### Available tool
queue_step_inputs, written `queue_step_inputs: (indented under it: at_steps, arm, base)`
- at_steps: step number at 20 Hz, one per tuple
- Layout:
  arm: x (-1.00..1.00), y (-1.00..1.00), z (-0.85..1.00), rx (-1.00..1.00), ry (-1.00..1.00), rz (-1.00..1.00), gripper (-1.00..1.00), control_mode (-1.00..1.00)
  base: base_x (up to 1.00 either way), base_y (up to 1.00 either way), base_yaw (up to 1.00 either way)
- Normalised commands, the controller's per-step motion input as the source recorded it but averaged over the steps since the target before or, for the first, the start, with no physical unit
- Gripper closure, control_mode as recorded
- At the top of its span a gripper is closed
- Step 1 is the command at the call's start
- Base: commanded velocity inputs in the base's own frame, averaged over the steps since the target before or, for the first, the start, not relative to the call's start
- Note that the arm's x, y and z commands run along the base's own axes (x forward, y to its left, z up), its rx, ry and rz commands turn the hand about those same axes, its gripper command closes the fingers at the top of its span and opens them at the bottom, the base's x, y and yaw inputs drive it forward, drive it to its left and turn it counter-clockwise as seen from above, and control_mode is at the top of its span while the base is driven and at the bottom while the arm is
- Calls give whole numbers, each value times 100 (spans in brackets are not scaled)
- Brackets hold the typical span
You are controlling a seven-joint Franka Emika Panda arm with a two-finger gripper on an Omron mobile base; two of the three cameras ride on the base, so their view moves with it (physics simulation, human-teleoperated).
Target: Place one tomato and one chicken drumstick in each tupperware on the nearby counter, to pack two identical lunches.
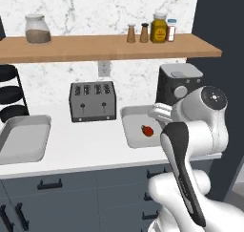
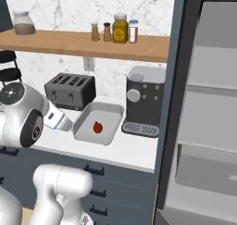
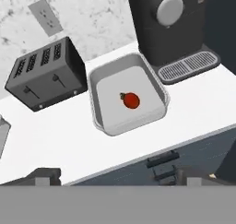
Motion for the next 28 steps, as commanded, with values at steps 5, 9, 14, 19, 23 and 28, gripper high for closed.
queue_step_inputs:
  at_steps: [5, 9, 14, 19, 23, 28]
  arm:
    - [0, 0, 0, 0, 0, 0, -100, 100]
    - [0, 0, 0, 0, 0, 0, -100, 100]
    - [0, 0, 0, 0, 0, 0, -100, 100]
    - [0, 0, 0, 0, 0, 0, -100, 100]
    - [0, 0, 0, 0, 0, 0, -100, 100]
    - [0, 0, 0, 0, 0, 0, -100, 100]
  base:
    - [-100, -24, -6]
    - [-100, -96, -16]
    - [-54, -100, -25]
    - [24, -100, -20]
    - [100, -94, 0]
    - [100, -43, 1]
